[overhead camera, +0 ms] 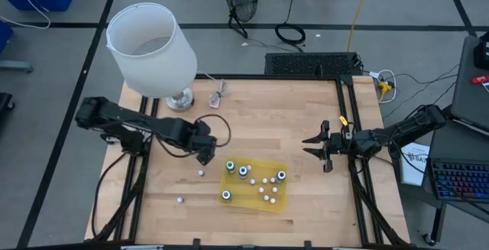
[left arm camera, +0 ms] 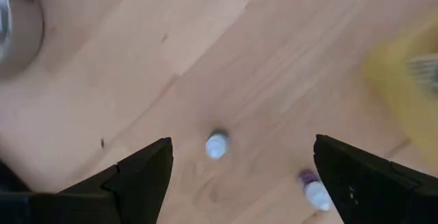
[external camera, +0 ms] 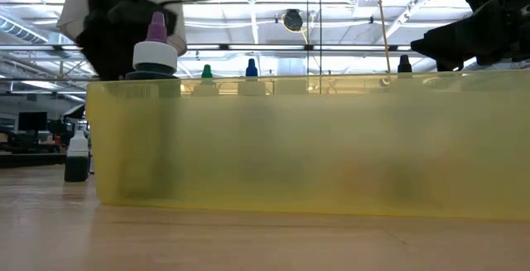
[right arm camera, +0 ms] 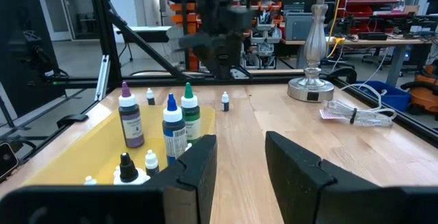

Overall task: Pick & Place food coloring
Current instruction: Put the small dark blue food coloring bottle into the yellow container

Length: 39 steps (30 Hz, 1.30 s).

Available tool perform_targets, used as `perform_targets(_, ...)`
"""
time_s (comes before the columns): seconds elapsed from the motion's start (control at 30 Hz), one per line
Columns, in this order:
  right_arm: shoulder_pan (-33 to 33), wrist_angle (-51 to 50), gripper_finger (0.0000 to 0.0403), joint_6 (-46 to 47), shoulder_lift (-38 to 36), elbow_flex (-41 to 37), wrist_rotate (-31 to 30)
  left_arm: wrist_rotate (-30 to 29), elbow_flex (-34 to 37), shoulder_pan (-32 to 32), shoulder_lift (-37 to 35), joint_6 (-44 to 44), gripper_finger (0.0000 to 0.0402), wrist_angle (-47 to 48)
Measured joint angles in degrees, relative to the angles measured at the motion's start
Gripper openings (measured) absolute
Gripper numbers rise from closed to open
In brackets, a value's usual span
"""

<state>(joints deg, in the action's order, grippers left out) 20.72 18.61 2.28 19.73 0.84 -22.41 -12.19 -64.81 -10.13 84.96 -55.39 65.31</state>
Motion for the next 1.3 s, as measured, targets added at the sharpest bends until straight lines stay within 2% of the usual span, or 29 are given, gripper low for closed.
perform_targets(0.23, 0.0, 0.1, 0.0114, 0.0, 0.0, 0.0, 0.0, 1.4, 10.9, 0.5, -3.0, -5.3, 0.0349, -5.4)
perform_targets(0.47, 0.0, 0.0, 0.0114, 0.0, 0.0, 0.0, 0.0, 3.8, 17.5, 0.9, -2.8, -5.0, 0.0349, -15.2)
perform_targets(0.73, 0.0, 0.0, 0.0114, 0.0, 0.0, 0.0, 0.0, 4.6, 20.6, 2.2, -2.8, -5.0, 0.0349, -19.0)
perform_targets(1.17, 0.0, 0.0, 0.0114, 0.0, 0.0, 0.0, 0.0, 5.1, 21.2, 3.1, -2.8, -3.2, 0.0349, -19.6)
perform_targets(1.3, 0.0, 0.0, 0.0114, 0.0, 0.0, 0.0, 0.0, 5.1, 21.2, 3.1, -2.8, -2.8, 0.0333, -19.6)
